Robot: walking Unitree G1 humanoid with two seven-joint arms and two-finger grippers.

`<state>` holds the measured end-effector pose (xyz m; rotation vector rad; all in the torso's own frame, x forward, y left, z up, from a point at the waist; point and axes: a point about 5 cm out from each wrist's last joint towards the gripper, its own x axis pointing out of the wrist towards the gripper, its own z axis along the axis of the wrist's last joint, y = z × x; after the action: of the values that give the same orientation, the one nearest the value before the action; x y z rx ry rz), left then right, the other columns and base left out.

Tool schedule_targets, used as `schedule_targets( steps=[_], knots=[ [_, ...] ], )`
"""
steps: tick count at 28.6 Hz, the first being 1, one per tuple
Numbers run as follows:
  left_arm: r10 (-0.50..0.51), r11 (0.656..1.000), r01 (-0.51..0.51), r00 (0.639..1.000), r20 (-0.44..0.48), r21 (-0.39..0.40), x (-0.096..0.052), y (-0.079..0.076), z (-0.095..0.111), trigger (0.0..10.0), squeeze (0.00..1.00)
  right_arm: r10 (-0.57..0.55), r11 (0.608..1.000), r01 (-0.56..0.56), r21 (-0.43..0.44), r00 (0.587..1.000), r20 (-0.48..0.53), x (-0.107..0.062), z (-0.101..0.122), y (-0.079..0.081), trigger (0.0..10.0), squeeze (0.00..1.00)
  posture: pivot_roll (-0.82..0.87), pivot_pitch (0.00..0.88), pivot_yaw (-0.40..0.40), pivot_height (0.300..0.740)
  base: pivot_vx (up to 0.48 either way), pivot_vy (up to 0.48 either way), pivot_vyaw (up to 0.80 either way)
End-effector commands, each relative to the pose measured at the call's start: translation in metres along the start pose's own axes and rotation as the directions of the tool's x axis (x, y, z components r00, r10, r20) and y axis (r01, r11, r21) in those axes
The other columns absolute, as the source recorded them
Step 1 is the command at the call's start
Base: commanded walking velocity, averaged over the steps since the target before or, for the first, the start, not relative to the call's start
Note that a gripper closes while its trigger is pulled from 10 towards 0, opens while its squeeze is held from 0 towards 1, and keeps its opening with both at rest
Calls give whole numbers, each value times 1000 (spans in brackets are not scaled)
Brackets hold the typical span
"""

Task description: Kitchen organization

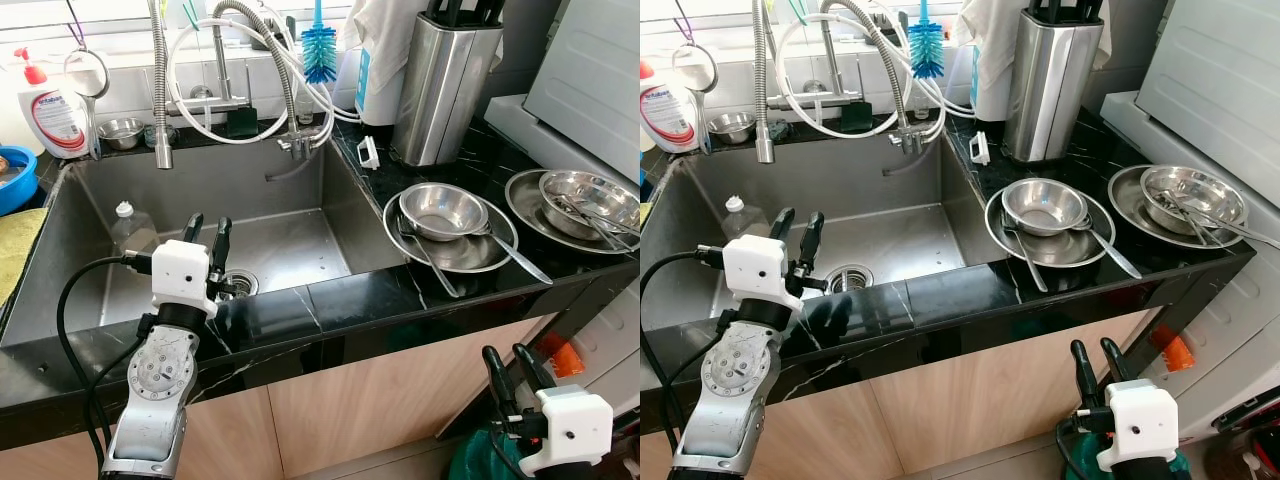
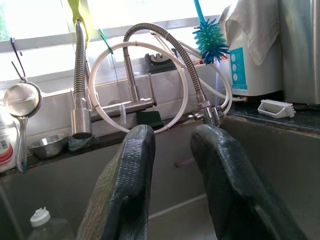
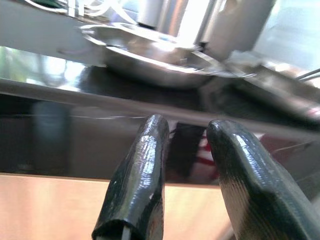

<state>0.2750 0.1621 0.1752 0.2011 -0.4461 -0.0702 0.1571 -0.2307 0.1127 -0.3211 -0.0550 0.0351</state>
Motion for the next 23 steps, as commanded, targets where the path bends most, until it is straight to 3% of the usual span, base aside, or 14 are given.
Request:
schedule_targets(
  steps=[1, 6, 11, 15, 18, 21, 23],
  knots=[
    [11, 1000, -11, 1000, -2, 11, 2, 2, -1, 10000, 0, -23, 1000, 23, -5, 1000, 15, 2, 2, -9, 10000, 0, -105, 0, -7, 740, 0, 0, 0],
    [14, 1000, -14, 1000, -5, 12, 3, 2, -1, 10000, 0, 40, 999, -40, 15, 999, 28, 7, 5, 0, 10000, 0, -99, 0, -8, 740, 0, 0, 0],
    [15, 1000, -15, 1000, -5, 14, 3, 3, -1, 10000, 0, 52, 999, -52, 6, 998, 29, 7, 3, -1, 10000, 0, -95, 0, -4, 740, 0, 0, 0],
    [17, 1000, -17, 1000, -5, 15, 4, 3, -1, 10000, 0, -47, 999, 48, -10, 997, 53, 12, 7, -12, 10000, 0, -101, 0, 1, 740, 0, 0, 0],
    [12, 1000, -12, 1000, -4, 9, 5, 0, -1, 10000, 0, -131, 990, 125, 67, 988, 78, 22, 10, -11, 10000, 0, -106, 0, 6, 740, 0, 0, 0],
    [6, 1000, -6, 1000, -1, 6, 6, -2, -1, 10000, 0, -125, 980, 106, 167, 986, 106, 32, 18, 2, 10000, 0, -96, 0, 7, 740, 0, 0, 0],
    [7, 1000, -7, 1000, 0, 6, 6, -1, 0, 10000, 0, -121, 979, 100, 179, 986, 112, 33, 19, 4, 10000, 0, -96, 0, 7, 740, 0, 0, 0]
  ],
)
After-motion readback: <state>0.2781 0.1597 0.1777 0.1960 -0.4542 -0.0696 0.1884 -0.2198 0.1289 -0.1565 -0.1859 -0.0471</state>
